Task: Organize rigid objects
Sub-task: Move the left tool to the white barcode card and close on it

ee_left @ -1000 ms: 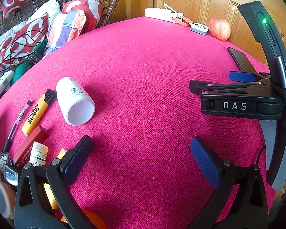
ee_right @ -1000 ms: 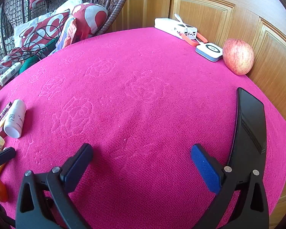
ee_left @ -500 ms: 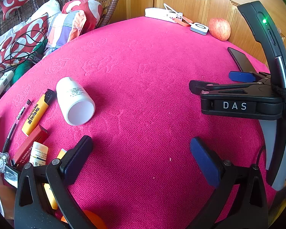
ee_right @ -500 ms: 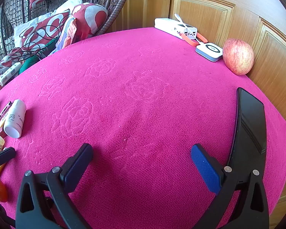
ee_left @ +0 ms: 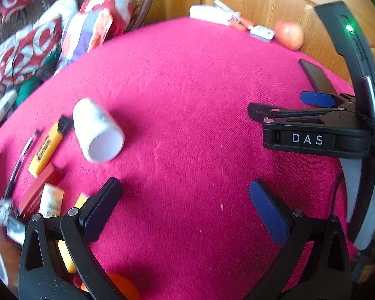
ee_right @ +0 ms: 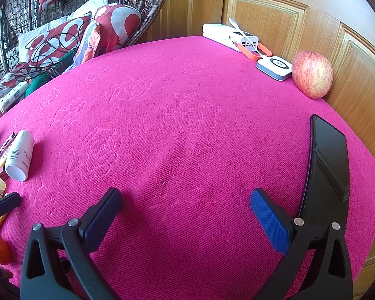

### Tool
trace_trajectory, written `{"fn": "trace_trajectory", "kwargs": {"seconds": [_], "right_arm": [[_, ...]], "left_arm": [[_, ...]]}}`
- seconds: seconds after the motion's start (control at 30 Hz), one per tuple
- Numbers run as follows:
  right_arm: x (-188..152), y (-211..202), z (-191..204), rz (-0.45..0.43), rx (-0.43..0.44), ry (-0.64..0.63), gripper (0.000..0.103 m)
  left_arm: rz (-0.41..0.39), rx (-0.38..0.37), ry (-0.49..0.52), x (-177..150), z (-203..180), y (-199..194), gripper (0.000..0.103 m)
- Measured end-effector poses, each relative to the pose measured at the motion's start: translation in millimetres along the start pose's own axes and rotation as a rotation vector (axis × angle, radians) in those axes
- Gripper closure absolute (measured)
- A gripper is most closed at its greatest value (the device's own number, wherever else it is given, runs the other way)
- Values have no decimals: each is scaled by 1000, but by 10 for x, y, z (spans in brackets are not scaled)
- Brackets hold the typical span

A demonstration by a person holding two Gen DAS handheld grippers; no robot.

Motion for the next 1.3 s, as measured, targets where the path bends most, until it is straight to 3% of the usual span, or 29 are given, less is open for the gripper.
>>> {"fn": "trace_trajectory", "kwargs": {"seconds": [0.03, 0.1, 0.3, 0.43, 0.57, 0.67, 0.73, 0.83, 1.0, 1.07, 1.2, 1.3], "right_arm": [[7, -2, -7, 0, 0, 0, 0], [8, 1, -1, 0, 0, 0, 0], [6, -1, -1, 0, 0, -1, 0], [3, -5, 1, 0, 0, 0, 0], [5, -4, 6, 1, -2, -2, 0], [5, -8, -19, 1, -3, 1, 0], [5, -15, -39, 1, 1, 5, 0], [9, -11, -32, 1, -2, 2, 0], [13, -9, -22, 1, -3, 1, 0], [13, -7, -16, 1, -2, 1, 0], [12, -9, -19, 1, -2, 1, 0], [16, -6, -17, 1, -2, 3, 0]], "left_arm": [[29, -31, -50, 3, -1, -68, 0], [7, -78, -119, 41, -6, -276, 0], [-74, -78, -206, 59, 306, -1159, 0], [-82, 9, -310, -93, 881, -1584, 0], [-22, 178, -432, -451, 1648, -1840, 0], [7, 215, -494, -734, 1897, -1948, 0], [40, 158, -535, -916, 1879, -1960, 0], [88, 9, -570, -1176, 1674, -1874, 0], [104, -269, -537, -1130, 1157, -1743, 0], [136, -327, -532, -1127, 1035, -1624, 0], [171, -314, -575, -1148, 1082, -1375, 1], [164, -232, -627, -1160, 1284, -1322, 0]]}}
Point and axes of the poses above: each gripper's, at about its wrist camera, not at the fingertips, and y roughly the way its jaws point, z to its left, x to its top, the point moved 8 cm from there along y, roughly the way its jaws point, and after that the axes turned 3 degrees about -z, right-handed, at the moved point
